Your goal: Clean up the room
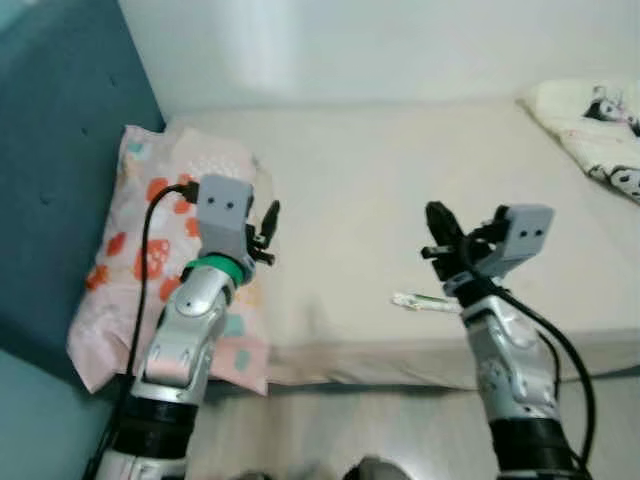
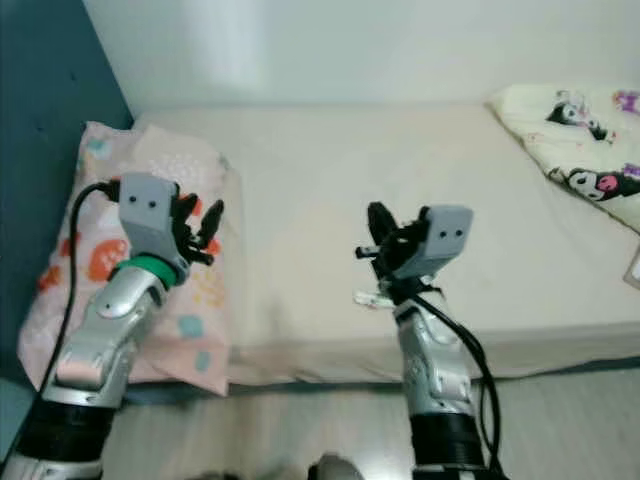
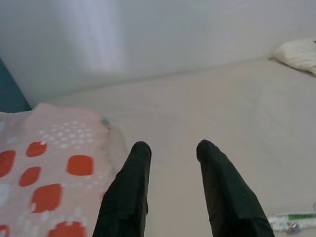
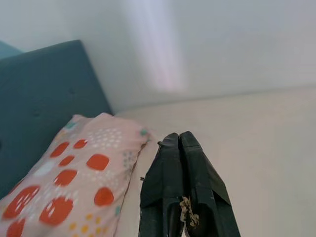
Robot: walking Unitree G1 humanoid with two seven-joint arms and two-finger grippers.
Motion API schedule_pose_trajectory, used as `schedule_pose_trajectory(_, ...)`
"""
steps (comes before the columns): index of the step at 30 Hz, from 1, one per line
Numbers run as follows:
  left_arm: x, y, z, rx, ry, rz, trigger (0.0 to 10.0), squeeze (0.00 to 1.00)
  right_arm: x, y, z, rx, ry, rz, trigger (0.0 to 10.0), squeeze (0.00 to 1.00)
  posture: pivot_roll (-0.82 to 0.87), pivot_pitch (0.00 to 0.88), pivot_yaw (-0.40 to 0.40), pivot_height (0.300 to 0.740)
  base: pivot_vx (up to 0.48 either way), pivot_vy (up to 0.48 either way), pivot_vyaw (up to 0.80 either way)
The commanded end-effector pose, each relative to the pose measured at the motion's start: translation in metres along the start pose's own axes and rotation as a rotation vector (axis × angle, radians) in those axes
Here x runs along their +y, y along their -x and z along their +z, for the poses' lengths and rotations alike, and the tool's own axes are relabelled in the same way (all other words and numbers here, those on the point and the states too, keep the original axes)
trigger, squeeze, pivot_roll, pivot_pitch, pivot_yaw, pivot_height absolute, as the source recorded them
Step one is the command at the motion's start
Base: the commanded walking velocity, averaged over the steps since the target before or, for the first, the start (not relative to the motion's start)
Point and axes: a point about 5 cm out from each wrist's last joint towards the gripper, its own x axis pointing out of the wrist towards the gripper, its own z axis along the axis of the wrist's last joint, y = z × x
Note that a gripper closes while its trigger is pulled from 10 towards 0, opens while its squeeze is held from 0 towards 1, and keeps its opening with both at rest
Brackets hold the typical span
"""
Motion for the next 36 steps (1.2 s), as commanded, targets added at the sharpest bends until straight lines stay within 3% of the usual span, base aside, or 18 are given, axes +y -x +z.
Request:
schedule_pose_trajectory(1,-0.0045,0.0010,-0.0059,0.024,-0.003,-0.015,10.0,0.00,-0.0076,0.0038,-0.0010,0.010,0.009,-0.026,10.0,0.00,-0.11,0.030,0.084,0.717,0.000,-0.480,0.00)
schedule_pose_trajectory(11,-0.0055,0.0007,-0.0073,0.033,-0.006,-0.021,10.0,0.00,-0.0075,0.0048,-0.0013,0.011,0.009,-0.028,10.0,0.00,-0.11,0.028,0.088,0.717,0.000,-0.477,0.00)
schedule_pose_trajectory(16,-0.0053,-0.0005,-0.0102,0.060,-0.005,-0.016,10.0,0.00,-0.0080,0.0050,-0.0010,0.009,0.009,-0.029,10.0,0.00,-0.11,0.025,0.090,0.717,0.000,0.000,0.00)
schedule_pose_trajectory(27,-0.0047,-0.0008,-0.0106,0.059,0.002,-0.018,10.0,0.00,-0.0073,0.0050,-0.0011,0.008,0.009,-0.028,10.0,0.00,-0.11,0.022,0.091,0.717,0.000,0.454,0.00)
schedule_pose_trajectory(36,-0.0051,-0.0006,-0.0091,0.047,-0.008,-0.017,10.0,0.00,-0.0075,0.0057,-0.0015,0.009,0.008,-0.030,10.0,0.00,-0.11,0.029,0.094,0.717,0.000,0.000,0.00)
